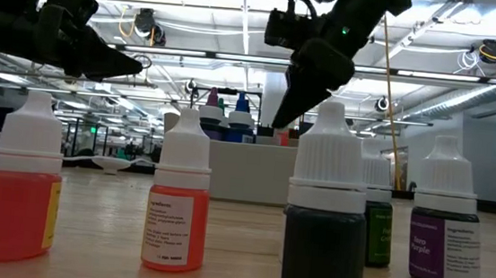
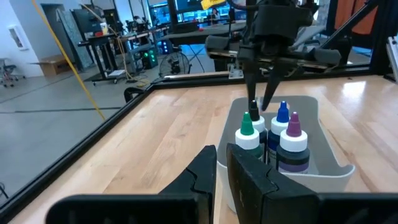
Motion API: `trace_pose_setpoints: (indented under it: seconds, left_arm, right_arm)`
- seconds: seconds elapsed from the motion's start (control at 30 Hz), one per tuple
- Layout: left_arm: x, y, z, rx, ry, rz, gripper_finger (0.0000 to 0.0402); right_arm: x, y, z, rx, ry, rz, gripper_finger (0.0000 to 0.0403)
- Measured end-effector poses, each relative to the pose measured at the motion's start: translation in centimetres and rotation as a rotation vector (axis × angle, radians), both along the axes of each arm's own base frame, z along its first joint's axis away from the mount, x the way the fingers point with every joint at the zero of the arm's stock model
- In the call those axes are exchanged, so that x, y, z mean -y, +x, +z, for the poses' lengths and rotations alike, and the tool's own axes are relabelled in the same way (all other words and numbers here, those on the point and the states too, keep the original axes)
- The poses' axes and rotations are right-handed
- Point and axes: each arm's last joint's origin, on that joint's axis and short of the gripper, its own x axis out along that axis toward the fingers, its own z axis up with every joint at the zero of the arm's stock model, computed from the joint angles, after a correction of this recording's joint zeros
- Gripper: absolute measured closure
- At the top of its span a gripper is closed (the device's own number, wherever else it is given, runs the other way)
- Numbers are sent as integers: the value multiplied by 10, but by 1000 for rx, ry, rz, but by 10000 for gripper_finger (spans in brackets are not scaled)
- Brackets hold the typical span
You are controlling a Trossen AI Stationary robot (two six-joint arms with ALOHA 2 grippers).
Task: Pick & Place food coloring
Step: Put the small orange food coloring bottle into the gray container
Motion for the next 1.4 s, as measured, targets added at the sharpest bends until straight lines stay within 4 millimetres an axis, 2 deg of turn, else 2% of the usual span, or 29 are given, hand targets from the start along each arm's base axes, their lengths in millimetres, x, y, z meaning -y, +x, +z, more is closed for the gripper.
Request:
trace_pose_setpoints:
  seconds: [0.23,0.73,1.03,1.4]
  left_arm:
    - [0,0,0,0,1,0,355]
    - [0,0,0,-3,24,-1,355]
    - [0,0,0,-3,24,0,355]
    - [0,0,0,-4,44,-1,355]
  right_arm:
    - [8,-3,-10,-5,-5,-15,356]
    - [6,-7,-26,53,36,-64,357]
    - [2,0,-31,89,58,-36,357]
    - [2,2,-43,44,52,-40,357]
